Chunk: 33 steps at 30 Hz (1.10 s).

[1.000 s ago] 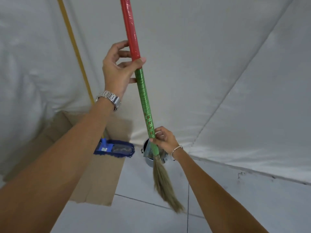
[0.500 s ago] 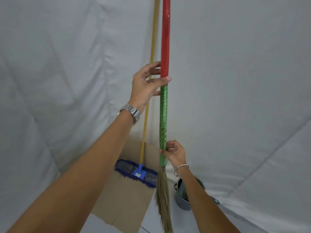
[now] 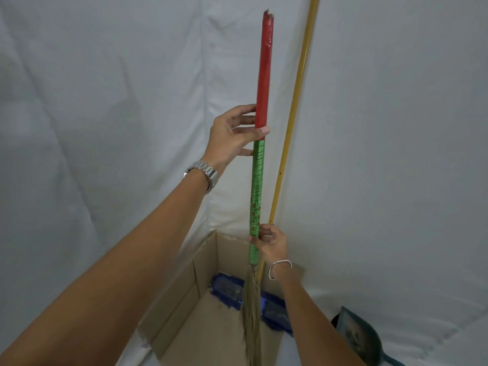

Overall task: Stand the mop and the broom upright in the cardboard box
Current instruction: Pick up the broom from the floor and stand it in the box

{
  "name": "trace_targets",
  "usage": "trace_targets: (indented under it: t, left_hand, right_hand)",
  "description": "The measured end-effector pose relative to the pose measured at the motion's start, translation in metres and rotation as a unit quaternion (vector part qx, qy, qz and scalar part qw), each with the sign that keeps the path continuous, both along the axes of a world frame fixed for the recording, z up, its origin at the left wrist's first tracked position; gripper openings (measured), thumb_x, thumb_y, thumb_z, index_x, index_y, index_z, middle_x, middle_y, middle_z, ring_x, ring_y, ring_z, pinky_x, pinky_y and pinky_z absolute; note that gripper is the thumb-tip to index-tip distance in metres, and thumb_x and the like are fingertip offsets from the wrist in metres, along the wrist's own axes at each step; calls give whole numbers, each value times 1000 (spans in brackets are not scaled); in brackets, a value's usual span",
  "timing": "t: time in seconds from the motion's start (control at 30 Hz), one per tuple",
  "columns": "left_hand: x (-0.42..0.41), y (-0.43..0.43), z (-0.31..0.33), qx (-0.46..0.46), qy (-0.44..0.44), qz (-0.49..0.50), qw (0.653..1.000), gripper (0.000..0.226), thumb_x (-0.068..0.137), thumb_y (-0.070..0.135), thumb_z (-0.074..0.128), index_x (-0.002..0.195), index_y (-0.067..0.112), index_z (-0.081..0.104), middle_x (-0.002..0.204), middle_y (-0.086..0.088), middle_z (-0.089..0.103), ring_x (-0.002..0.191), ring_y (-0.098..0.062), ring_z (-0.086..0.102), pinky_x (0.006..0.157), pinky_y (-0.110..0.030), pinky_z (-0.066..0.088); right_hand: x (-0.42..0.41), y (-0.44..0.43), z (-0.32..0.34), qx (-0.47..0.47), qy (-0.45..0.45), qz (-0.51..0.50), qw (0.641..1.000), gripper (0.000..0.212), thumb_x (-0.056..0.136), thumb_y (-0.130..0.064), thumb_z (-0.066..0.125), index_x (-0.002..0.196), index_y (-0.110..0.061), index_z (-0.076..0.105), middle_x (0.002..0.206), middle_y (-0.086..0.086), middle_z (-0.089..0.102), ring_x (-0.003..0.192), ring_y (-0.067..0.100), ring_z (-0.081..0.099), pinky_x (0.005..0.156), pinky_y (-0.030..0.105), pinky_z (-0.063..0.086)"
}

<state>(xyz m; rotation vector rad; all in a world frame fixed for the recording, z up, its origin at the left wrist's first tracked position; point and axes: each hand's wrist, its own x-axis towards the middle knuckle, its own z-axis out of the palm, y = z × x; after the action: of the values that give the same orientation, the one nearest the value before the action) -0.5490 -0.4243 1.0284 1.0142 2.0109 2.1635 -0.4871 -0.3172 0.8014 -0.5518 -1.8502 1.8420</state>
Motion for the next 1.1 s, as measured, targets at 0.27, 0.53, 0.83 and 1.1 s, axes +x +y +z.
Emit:
trace_targets:
  t: [0.27, 0.53, 0.83, 1.1]
  left_hand:
    - [-132, 2, -33, -8, -30, -21, 999, 47, 76, 7, 74, 120, 13, 58, 102, -5, 70, 84, -17, 71, 71, -42, 61]
    - [-281, -5, -95, -29, -94, -95, 991, 44, 79, 1, 68, 119, 16, 58, 107, -2, 65, 81, -11, 71, 67, -34, 62]
    - [-396, 8, -196, -36, -145, -149, 978, 42, 79, -6, 64, 115, 14, 58, 101, 0, 62, 76, -12, 71, 67, -32, 61]
    - [-452, 30, -264, -31, -143, -132, 980, 42, 78, -4, 66, 114, 15, 60, 94, 12, 68, 80, -11, 71, 66, -25, 59]
  right_hand:
    - [-125, -4, -31, -13, -45, -13, 999, 34, 63, 8, 76, 70, -19, 57, 63, -1, 56, 61, 20, 56, 67, 38, 55]
    - [-231, -24, -85, 26, -126, -100, 987, 29, 64, -8, 79, 67, -29, 58, 66, 1, 67, 72, 27, 67, 71, 49, 58]
    - [-331, -25, -171, -30, -176, -161, 971, 21, 63, -4, 79, 74, -14, 64, 71, 4, 68, 66, 15, 62, 63, 26, 52]
    - [-415, -1, -241, 35, -186, -135, 973, 34, 62, -9, 79, 62, -32, 53, 65, -5, 64, 69, 14, 62, 68, 30, 52]
